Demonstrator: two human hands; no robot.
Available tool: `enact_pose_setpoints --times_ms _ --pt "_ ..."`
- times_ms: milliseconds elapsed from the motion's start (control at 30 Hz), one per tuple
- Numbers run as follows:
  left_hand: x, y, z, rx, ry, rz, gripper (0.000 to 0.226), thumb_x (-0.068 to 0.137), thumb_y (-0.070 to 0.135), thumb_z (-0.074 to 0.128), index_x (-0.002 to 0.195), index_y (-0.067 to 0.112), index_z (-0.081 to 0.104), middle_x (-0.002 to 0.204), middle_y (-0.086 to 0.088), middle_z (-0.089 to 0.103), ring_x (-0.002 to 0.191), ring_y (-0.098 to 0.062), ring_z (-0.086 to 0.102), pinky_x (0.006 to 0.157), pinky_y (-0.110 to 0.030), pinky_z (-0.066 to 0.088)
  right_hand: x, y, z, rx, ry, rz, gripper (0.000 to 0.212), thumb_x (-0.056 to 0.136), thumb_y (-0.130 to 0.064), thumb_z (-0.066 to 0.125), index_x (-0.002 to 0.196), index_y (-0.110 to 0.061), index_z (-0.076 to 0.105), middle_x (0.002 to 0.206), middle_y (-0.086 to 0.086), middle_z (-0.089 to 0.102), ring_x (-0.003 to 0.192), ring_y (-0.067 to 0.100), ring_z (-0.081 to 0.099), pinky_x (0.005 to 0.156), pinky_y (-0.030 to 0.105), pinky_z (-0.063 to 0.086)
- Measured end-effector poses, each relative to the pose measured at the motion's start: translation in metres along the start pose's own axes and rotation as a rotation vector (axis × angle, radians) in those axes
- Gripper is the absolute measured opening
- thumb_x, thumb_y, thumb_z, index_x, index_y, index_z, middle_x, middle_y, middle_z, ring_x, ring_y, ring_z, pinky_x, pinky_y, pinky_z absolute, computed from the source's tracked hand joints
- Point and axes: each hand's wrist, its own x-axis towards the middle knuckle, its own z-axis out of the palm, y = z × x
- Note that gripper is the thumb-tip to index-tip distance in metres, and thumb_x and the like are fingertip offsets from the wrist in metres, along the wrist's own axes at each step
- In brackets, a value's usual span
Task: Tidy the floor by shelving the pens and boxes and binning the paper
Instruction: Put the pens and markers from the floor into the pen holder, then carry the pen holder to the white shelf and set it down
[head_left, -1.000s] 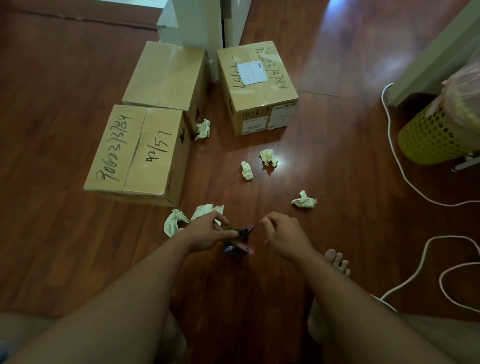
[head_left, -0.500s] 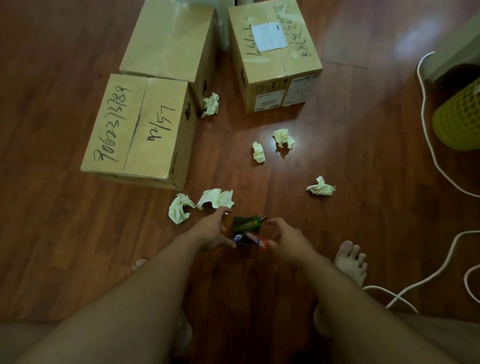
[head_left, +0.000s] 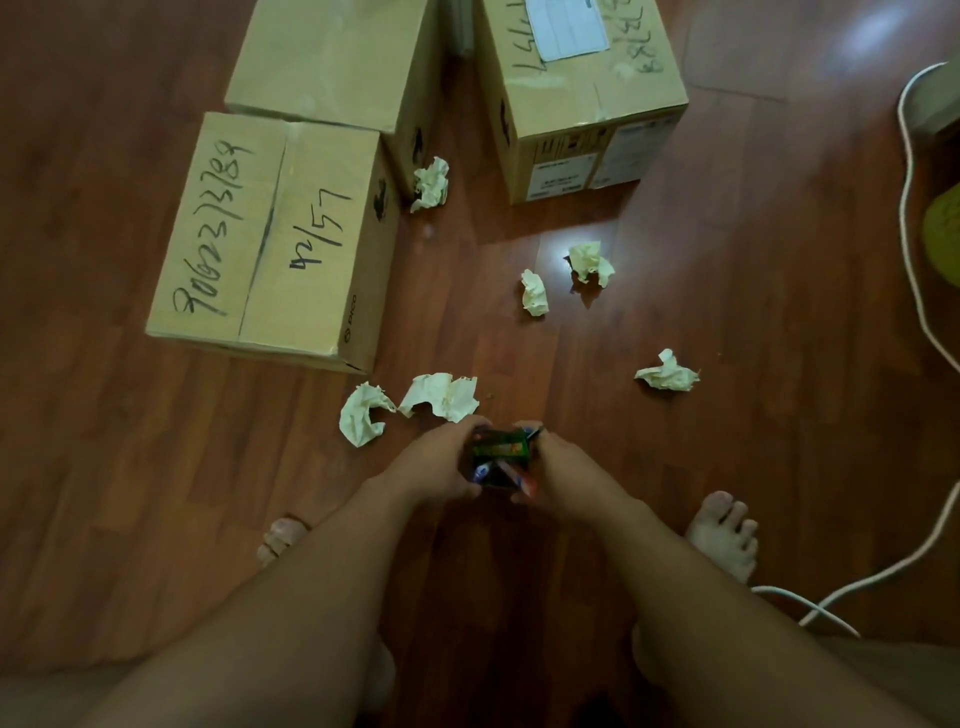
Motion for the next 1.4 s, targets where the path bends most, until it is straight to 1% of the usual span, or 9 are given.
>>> enact_pose_setpoints --times_ms 133,333,600,800,967,1100,1167,1267,1400 --pt "0.012 0.016 -0.039 0.025 0.038 0.06 0.084 0.079 0.015 0.09 0.149 0.035 0.047 0.113 0.006 0.068 0.084 -0.004 0.067 0.068 -0.017 0.053 0.014 -0.012 -0.042 -0.036 0.047 -0.067 0.092 0.081 -0.031 0.086 0.157 -0.038 0.034 0.143 -0.003 0.057 0.129 0.021 0.059 0.108 0.043 0.052" --pt "0.01 0.063 -0.106 0.058 0.077 0.132 0.09 0.078 0.023 0.093 0.153 0.034 0.044 0.13 0.007 0.063 0.097 -0.01 0.063 0.09 -0.035 0.06 0.008 -0.051 -0.123 -0.062 0.045 -0.086 0.084 0.087 -0.026 0.084 0.156 -0.033 0.038 0.145 -0.003 0.057 0.125 0.02 0.061 0.106 0.041 0.054" --pt "-0.122 0.178 -0.202 0.051 0.133 0.203 0.089 0.078 0.027 0.092 0.151 0.039 0.042 0.127 0.006 0.064 0.099 -0.016 0.069 0.089 -0.043 0.062 -0.132 -0.148 -0.238 -0.001 0.108 -0.176 0.085 0.085 -0.022 0.086 0.155 -0.033 0.04 0.148 -0.002 0.058 0.13 0.02 0.061 0.108 0.043 0.053" --pt "-0.322 0.309 -0.308 0.092 0.166 0.279 0.09 0.082 0.03 0.091 0.157 0.034 0.042 0.134 0.011 0.063 0.109 -0.007 0.066 0.091 -0.027 0.061 -0.331 -0.264 -0.337 0.116 0.206 -0.249 0.07 0.09 -0.03 0.082 0.148 -0.041 0.044 0.144 -0.008 0.059 0.126 0.013 0.062 0.105 0.042 0.056" --pt "-0.453 0.399 -0.382 0.141 0.203 0.35 0.088 0.084 0.026 0.09 0.157 0.032 0.042 0.128 0.015 0.061 0.1 -0.004 0.063 0.071 -0.011 0.048 -0.453 -0.342 -0.402 0.121 0.275 -0.268 0.069 0.085 -0.034 0.08 0.142 -0.048 0.044 0.135 -0.013 0.061 0.116 0.009 0.067 0.099 0.041 0.06" --pt "-0.535 0.446 -0.428 0.142 0.219 0.395 0.087 0.084 0.028 0.09 0.157 0.034 0.042 0.136 0.008 0.063 0.103 -0.009 0.067 0.074 -0.017 0.055 -0.522 -0.387 -0.435 0.141 0.333 -0.279 0.067 0.08 -0.035 0.088 0.135 -0.045 0.052 0.12 -0.017 0.07 0.1 0.004 0.072 0.089 0.038 0.063" --pt "-0.556 0.458 -0.44 0.171 0.228 0.409 0.085 0.084 0.026 0.09 0.155 0.033 0.045 0.132 0.008 0.065 0.101 -0.009 0.07 0.075 -0.022 0.061 -0.541 -0.4 -0.444 0.165 0.344 -0.303 0.073 0.075 -0.043 0.091 0.137 -0.045 0.052 0.121 -0.016 0.072 0.104 0.002 0.072 0.093 0.037 0.062" --pt "-0.576 0.474 -0.453 0.223 0.208 0.442 0.083 0.084 0.025 0.091 0.154 0.031 0.047 0.123 0.011 0.063 0.099 -0.009 0.07 0.075 -0.017 0.061 -0.566 -0.41 -0.454 0.193 0.362 -0.311 0.081 0.07 -0.043 0.096 0.139 -0.043 0.053 0.114 -0.018 0.072 0.101 -0.008 0.07 0.091 0.021 0.059" --pt "-0.574 0.506 -0.467 0.288 0.202 0.503 0.088 0.082 0.036 0.092 0.157 0.036 0.045 0.127 0.01 0.063 0.101 -0.008 0.071 0.084 -0.027 0.065 -0.59 -0.402 -0.474 0.205 0.455 -0.328 0.076 0.073 -0.04 0.095 0.135 -0.05 0.052 0.116 -0.012 0.074 0.094 0.012 0.077 0.084 0.041 0.065"
